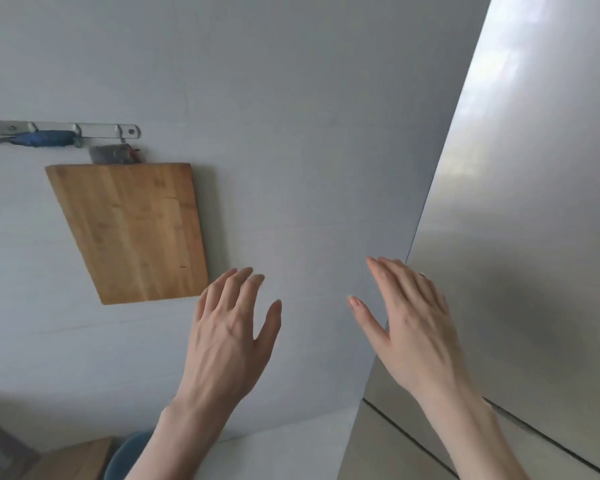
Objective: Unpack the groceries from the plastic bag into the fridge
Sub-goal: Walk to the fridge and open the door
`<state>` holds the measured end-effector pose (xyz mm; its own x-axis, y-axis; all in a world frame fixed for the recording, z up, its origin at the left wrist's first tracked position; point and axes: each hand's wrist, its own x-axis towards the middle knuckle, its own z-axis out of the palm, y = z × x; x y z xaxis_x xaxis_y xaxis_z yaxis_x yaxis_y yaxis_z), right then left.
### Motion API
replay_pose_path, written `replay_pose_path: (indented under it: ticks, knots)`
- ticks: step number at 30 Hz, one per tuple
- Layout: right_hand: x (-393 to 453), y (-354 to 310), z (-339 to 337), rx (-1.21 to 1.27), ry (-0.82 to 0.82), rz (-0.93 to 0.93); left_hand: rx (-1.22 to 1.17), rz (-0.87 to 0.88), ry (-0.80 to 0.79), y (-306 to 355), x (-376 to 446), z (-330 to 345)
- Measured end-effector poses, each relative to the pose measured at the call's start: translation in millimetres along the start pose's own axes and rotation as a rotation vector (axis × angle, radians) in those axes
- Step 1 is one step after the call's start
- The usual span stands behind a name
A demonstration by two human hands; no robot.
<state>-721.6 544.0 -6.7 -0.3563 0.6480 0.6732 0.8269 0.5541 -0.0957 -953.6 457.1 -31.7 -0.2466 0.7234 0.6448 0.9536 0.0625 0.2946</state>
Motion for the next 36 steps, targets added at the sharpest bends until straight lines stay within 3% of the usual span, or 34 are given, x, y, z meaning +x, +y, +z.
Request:
replay_pose_path:
  ticks: [13,21,36]
  knots:
    - [2.3,15.2,-7.1,-0.340,0.040,0.373,-0.285,0.389,-0.108,8.3,96.4,83.3]
    - [-12.5,32.9,-18.5,-0.461,0.066,0.537,-0.416,0.541,-0.137,51.7,123.3,119.7]
    - [0.4,126.9,-1.6,-0.498,0.078,0.567,-0.423,0.493,-0.157,152.7,168.5,185.9]
